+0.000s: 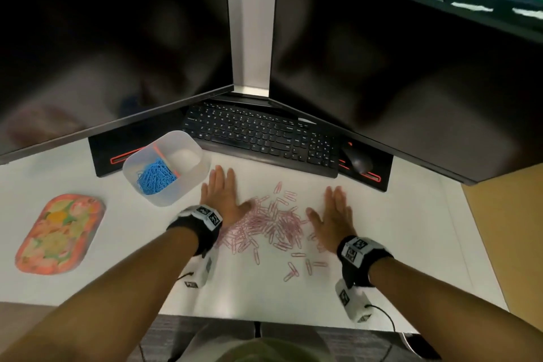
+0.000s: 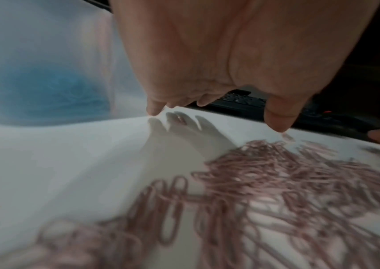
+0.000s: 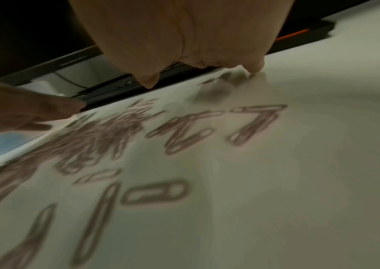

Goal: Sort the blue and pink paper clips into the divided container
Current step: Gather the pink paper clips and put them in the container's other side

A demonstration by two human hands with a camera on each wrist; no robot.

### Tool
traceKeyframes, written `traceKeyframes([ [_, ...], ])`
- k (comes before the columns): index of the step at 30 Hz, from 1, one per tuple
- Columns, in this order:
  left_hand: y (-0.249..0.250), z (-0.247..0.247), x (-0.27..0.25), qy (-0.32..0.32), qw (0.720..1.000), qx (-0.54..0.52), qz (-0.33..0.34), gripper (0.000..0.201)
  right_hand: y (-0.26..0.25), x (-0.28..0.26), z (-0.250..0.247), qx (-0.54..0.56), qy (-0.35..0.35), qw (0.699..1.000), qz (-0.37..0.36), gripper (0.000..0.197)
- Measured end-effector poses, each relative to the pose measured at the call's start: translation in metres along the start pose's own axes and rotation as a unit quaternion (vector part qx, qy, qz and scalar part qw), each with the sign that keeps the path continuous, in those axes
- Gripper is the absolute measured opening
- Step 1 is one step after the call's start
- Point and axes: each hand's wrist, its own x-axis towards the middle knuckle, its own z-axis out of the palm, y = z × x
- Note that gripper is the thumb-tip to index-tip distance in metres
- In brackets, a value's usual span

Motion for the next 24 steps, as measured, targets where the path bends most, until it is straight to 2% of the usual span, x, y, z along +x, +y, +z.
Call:
traceKeyframes([
  [3, 0.002, 0.001, 0.004, -0.042, 0.998, 0.039, 0.029, 0.099, 0.003, 0.013, -0.005, -0.035, -0.031, 0.999, 0.016, 0.076],
  [9, 0.027, 0.022, -0.012, -0.09, 0.981, 0.082, 0.151, 0.092, -0.04, 0.018, 0.008, -0.066, -0.082, 0.99, -0.092, 0.072],
  [13, 0.026, 0.022, -0.017, -0.118, 0.969, 0.1, 0.192, 0.087, -0.061, 0.016, 0.012, -0.11, -0.117, 0.973, -0.168, 0.066],
  [16, 0.014, 0.019, -0.024, -0.086, 0.971, 0.044, 0.217, 0.082, -0.064, 0.005, 0.009, -0.145, -0.15, 0.951, -0.226, 0.065],
  [18, 0.0, 0.017, -0.03, -0.028, 0.975, 0.019, 0.218, 0.079, -0.059, -0.006, 0.007, -0.16, -0.17, 0.937, -0.258, 0.064],
  [20, -0.019, 0.017, -0.037, -0.004, 0.981, 0.027, 0.19, 0.086, -0.048, -0.018, 0.006, -0.15, -0.154, 0.938, -0.271, 0.066],
  [22, -0.038, 0.016, -0.048, -0.039, 0.988, 0.052, 0.139, 0.105, -0.03, -0.029, 0.001, -0.122, -0.1, 0.957, -0.243, 0.073],
  [24, -0.053, 0.016, -0.061, -0.099, 0.985, 0.104, 0.098, 0.122, -0.002, -0.04, -0.004, -0.116, -0.073, 0.974, -0.182, 0.091],
])
